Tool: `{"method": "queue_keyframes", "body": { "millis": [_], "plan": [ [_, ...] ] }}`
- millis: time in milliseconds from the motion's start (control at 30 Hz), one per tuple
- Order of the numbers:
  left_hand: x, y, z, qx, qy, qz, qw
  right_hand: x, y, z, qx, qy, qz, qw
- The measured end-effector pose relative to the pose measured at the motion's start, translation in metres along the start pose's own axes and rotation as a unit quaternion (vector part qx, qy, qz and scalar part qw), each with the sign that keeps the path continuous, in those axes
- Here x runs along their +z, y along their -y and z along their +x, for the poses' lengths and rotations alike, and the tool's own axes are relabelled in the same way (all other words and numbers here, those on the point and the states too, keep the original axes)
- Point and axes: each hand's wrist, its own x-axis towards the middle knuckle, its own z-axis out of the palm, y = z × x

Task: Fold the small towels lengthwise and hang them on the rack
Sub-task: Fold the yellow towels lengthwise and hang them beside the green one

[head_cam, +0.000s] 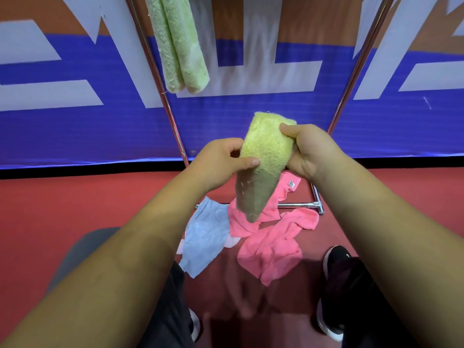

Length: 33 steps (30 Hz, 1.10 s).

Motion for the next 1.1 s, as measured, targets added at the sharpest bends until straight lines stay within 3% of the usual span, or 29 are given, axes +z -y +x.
{"method": "queue_keyframes", "body": {
  "millis": [133,333,467,667,833,1100],
  "plan": [
    [-0.001,-0.008,0.000,0.058,-0.030,0.029,0.997,0.002,-0.004,-0.005,0.010,0.026,-0.066,0.997],
    [-0.005,-0.008,-0.001,-0.002,-0.046,-0.061,0.997,0.005,-0.019,-0.008,0.107,0.052,-0.131,0.984],
    [-0.005,-0.008,-0.003,-0.078,-0.051,-0.162,0.982,0.007,-0.020,-0.006,0.043,0.043,-0.119,0.991],
    [-0.013,-0.012,-0.006,-0.115,-0.035,-0.336,0.934,0.011,-0.020,-0.008,-0.032,0.065,-0.106,0.992],
    [-0.015,-0.010,-0.009,-0.097,0.004,-0.352,0.931,0.014,-0.019,-0.009,-0.057,0.077,-0.076,0.992],
    [-0.016,-0.012,-0.010,-0.085,0.024,-0.324,0.942,0.018,-0.027,-0.007,-0.013,0.064,-0.019,0.998]
  ]
}}
